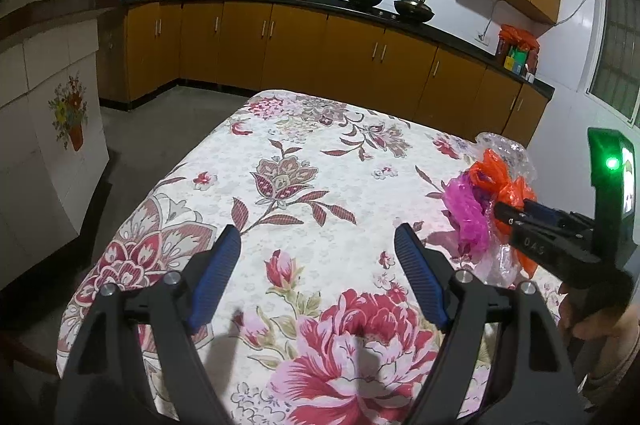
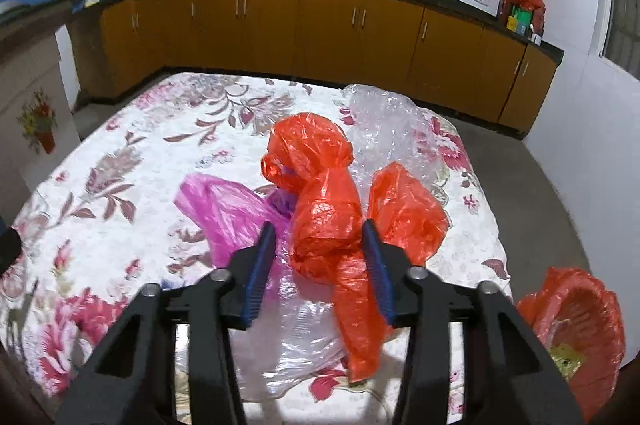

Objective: Collect trash
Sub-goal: 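Grasp clear bags with the left tool while the right tool grasps the red bag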

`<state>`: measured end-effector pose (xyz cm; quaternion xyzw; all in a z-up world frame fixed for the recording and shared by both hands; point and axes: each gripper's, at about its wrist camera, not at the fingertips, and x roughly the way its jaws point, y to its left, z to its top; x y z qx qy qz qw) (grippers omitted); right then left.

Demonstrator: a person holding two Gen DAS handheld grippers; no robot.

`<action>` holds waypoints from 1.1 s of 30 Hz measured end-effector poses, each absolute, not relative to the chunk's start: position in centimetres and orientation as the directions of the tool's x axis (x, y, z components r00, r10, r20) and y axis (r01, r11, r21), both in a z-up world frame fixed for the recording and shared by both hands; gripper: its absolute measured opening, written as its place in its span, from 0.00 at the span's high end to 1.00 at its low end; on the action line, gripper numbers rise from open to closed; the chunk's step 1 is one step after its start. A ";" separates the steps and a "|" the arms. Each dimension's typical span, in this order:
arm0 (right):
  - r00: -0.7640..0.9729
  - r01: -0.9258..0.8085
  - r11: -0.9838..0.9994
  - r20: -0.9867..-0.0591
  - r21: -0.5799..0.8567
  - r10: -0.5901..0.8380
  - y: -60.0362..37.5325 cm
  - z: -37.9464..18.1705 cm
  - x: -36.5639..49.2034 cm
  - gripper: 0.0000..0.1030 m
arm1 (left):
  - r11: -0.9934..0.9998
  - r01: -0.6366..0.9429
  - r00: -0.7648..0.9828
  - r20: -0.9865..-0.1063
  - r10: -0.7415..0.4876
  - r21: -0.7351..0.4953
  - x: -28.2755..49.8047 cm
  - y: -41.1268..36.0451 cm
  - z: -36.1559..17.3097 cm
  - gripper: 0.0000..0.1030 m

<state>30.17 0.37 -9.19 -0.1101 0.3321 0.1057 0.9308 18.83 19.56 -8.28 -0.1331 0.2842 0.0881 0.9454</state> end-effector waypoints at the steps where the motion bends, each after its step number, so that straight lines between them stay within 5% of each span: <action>1: 0.757 -0.268 0.953 -0.643 -0.141 0.118 0.3 -9.2 30.2 0.71 | 0.949 -0.240 0.823 -0.561 0.088 -0.203 18.9 19.5 -8.3 0.24; 6: 0.752 -0.273 0.957 -0.643 -0.100 0.147 -0.8 -8.9 29.8 0.80 | 0.951 -0.225 0.826 -0.559 0.069 -0.214 19.1 18.9 -8.2 0.24; 19: 0.788 -0.289 0.957 -0.562 0.022 0.251 -4.8 -5.5 25.9 0.81 | 0.967 -0.150 0.828 -0.560 0.011 -0.204 20.1 15.9 -7.9 0.24; 33: 0.809 -0.153 0.986 -0.564 0.068 0.164 -11.7 -5.6 23.1 0.81 | 0.974 0.061 0.735 -0.651 -0.192 -0.218 25.3 7.6 -10.0 0.31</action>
